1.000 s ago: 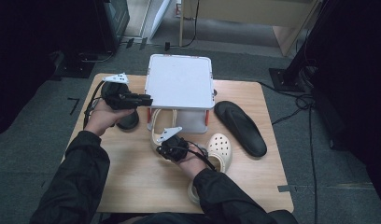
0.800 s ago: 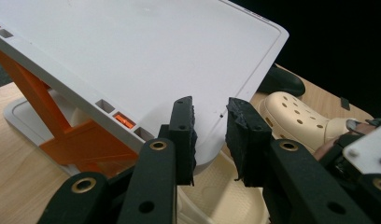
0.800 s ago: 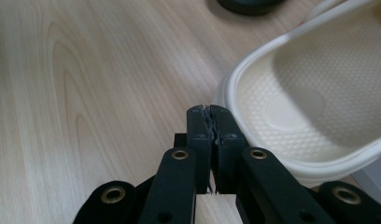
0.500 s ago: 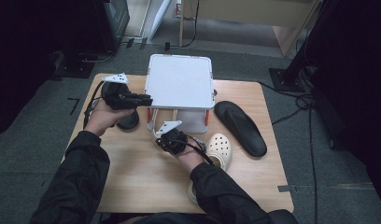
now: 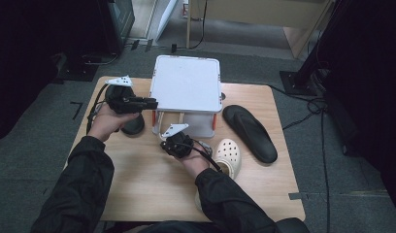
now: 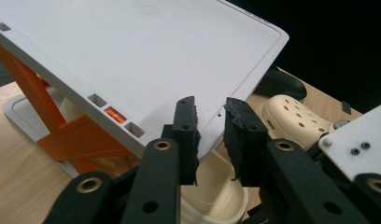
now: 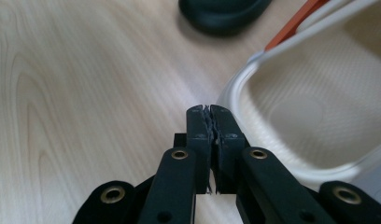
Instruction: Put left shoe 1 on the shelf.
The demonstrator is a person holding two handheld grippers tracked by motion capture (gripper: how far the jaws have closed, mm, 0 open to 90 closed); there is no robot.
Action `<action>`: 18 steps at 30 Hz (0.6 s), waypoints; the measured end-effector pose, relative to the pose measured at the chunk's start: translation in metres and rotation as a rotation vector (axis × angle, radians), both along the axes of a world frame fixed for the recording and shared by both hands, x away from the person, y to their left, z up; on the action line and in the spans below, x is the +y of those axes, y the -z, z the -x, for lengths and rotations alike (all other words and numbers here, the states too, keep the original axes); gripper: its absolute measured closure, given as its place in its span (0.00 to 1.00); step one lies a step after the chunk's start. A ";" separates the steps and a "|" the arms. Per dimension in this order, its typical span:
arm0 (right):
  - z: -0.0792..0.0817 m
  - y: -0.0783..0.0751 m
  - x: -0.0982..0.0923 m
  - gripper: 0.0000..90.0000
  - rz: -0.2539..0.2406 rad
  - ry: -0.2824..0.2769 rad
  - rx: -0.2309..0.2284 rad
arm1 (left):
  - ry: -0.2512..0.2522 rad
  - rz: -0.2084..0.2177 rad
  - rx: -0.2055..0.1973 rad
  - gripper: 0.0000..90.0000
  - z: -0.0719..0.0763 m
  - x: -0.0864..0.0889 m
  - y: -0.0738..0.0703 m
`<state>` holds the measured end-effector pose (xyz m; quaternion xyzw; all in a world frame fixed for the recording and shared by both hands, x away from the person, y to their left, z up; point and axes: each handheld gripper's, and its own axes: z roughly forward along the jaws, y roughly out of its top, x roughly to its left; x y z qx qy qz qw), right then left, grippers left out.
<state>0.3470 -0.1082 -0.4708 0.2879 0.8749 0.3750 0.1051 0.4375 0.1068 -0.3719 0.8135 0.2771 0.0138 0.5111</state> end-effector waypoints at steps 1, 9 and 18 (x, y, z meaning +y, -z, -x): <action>0.001 0.002 0.000 0.97 0.008 -0.003 0.006 | 0.000 0.000 0.001 0.85 0.000 0.000 0.000; 0.001 0.006 0.002 1.00 0.073 -0.006 -0.020 | -0.007 0.011 0.022 0.86 -0.001 0.000 0.000; -0.013 0.000 -0.002 1.00 0.025 0.037 -0.048 | -0.009 0.013 0.027 0.86 -0.001 -0.001 0.000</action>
